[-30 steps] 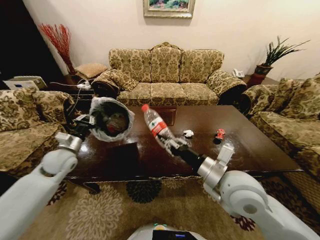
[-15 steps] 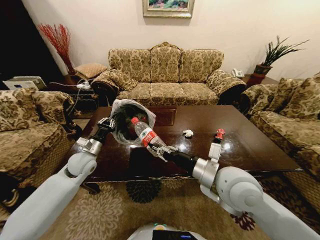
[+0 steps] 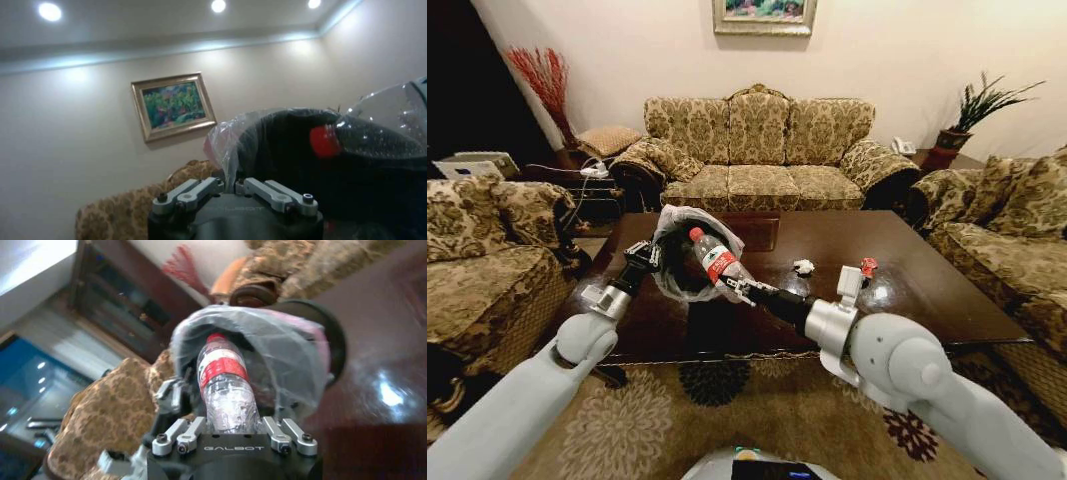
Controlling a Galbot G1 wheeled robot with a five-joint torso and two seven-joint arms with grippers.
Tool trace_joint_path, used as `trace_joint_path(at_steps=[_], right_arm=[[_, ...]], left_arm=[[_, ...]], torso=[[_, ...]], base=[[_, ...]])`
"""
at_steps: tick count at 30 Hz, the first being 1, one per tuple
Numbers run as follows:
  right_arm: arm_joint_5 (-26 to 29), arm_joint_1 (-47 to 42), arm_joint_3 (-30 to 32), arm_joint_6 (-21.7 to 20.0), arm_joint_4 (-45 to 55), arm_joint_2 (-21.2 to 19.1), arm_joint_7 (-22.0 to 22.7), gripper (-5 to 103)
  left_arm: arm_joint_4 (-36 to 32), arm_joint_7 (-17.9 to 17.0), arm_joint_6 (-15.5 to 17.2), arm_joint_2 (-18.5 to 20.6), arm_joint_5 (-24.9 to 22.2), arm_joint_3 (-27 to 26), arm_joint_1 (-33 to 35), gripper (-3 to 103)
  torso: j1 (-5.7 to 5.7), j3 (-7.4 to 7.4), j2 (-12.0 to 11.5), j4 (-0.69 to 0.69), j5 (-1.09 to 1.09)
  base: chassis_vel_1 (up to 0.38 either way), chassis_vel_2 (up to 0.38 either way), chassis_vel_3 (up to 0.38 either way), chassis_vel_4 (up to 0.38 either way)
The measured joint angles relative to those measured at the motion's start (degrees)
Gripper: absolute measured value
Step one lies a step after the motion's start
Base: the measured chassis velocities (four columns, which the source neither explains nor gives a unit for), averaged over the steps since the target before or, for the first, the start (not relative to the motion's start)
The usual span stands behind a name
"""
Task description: Move to the front of the table and place the trash on the table into the trash bin.
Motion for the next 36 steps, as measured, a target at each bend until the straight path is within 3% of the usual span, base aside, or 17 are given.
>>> trace_joint_path(at_steps=[2, 10, 12, 14, 16, 19, 24, 27, 31, 36], right_arm=[[1.87, 0.94, -0.38, 1.16, -0.79, 1.24, 2.13, 27], [3.04, 5.55, -4.12, 3.28, -5.17, 5.11, 2.88, 24], [2.57, 6.64, -5.10, 3.63, -6.44, 5.97, 2.61, 28], [1.87, 7.92, -6.31, 3.83, -8.04, 7.05, 2.34, 40], [1.62, 8.28, -6.75, 3.83, -8.73, 7.53, 2.30, 40], [0.10, 9.32, -8.08, 3.76, -11.88, 9.25, 1.74, 56], [-0.89, 10.24, -8.43, 3.40, -13.47, 10.38, 0.08, 72], [-2.15, 10.69, -8.10, 2.86, -14.01, 10.54, -3.45, 88], [-4.72, 10.14, -7.40, 2.33, -13.04, 9.66, -8.40, 97], [-6.45, 8.91, -6.70, 2.13, -12.23, 8.90, -11.72, 100]], left_arm=[[-0.08, 0.34, 0.02, 0.52, 0.79, -1.43, 1.05, 3], [-1.24, 1.52, 0.02, 0.85, 1.11, -2.72, 2.98, 3], [-1.55, 1.83, 0.03, 0.85, 1.01, -2.86, 3.41, 3], [-1.91, 2.14, 0.04, 0.88, 0.91, -3.35, 4.11, 3], [-2.08, 2.27, 0.04, 0.94, 0.88, -3.72, 4.47, 3], [-2.62, 2.83, -0.25, 1.07, 0.73, -4.88, 5.69, 3], [-2.95, 3.24, -0.48, 1.29, 0.44, -6.12, 6.61, 3], [-3.53, 3.47, -0.38, 1.79, -0.99, -8.43, 8.20, 3], [-3.82, 2.99, 0.11, 2.47, -2.91, -10.04, 9.03, 3], [-4.59, 2.83, 0.95, 3.00, -4.83, -11.78, 10.08, 3]], torso=[[0.00, 0.00, 0.00, 0.00, 0.00], [0.00, 0.00, 0.00, 0.00, 0.00], [0.00, 0.00, 0.00, 0.00, -0.01], [0.00, 0.00, 0.00, 0.00, -0.02], [0.00, 0.00, 0.00, 0.01, -0.01], [0.00, 0.00, 0.00, 0.00, -0.01], [0.00, 0.00, 0.00, 0.00, 0.00], [0.00, 0.00, 0.00, 0.01, -0.01], [0.00, 0.00, 0.00, 0.00, -0.01], [0.00, 0.00, 0.00, 0.00, 0.00]], base=[[0.000, 0.000, 0.000, 0.000], [0.000, 0.000, 0.000, 0.000], [0.000, 0.000, 0.000, 0.000], [0.000, 0.000, 0.000, 0.000], [0.000, 0.000, 0.000, 0.000], [0.000, 0.000, 0.000, 0.000], [0.000, 0.000, 0.000, 0.000], [0.000, 0.000, 0.000, 0.000], [0.000, 0.000, 0.000, 0.000], [0.000, 0.000, 0.000, 0.000]])
